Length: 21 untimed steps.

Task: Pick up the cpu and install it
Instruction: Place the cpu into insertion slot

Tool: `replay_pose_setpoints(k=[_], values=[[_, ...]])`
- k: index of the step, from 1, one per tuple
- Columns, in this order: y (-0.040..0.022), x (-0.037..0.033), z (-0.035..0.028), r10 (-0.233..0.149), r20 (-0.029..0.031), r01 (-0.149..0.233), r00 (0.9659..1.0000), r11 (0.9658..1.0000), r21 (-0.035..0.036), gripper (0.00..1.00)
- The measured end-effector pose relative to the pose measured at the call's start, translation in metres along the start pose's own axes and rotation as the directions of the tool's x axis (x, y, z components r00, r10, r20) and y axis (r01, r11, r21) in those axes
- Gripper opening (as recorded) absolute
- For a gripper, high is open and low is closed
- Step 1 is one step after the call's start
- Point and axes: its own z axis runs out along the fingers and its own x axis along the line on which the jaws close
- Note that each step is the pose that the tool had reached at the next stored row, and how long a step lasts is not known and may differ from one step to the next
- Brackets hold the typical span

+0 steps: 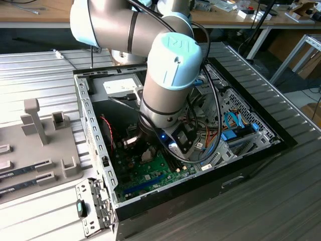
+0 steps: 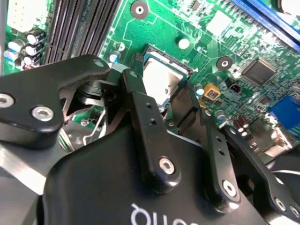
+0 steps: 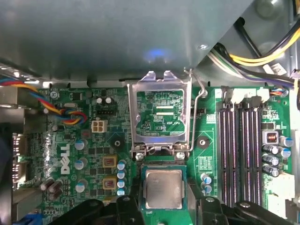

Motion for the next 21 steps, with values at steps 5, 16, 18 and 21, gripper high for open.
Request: replay_pose_setpoints(k=[5,16,18,21], values=[[-0.0023,0.0009,0.0008,-0.001,-0.0002,0.001,1.0000,1.0000,0.0002,0.47],[0.0000,0.0014,-0.0003,-0.002,0.0011,0.002,1.0000,1.0000,-0.0005,0.47],[-0.0009,0.0016,-0.0005,-0.002,0.0010,0.002,1.0000,1.0000,-0.0003,0.47],[-0.0020,0.0015,0.0007,-0.002,0.0010,0.002,1.0000,1.0000,-0.0005,0.47]])
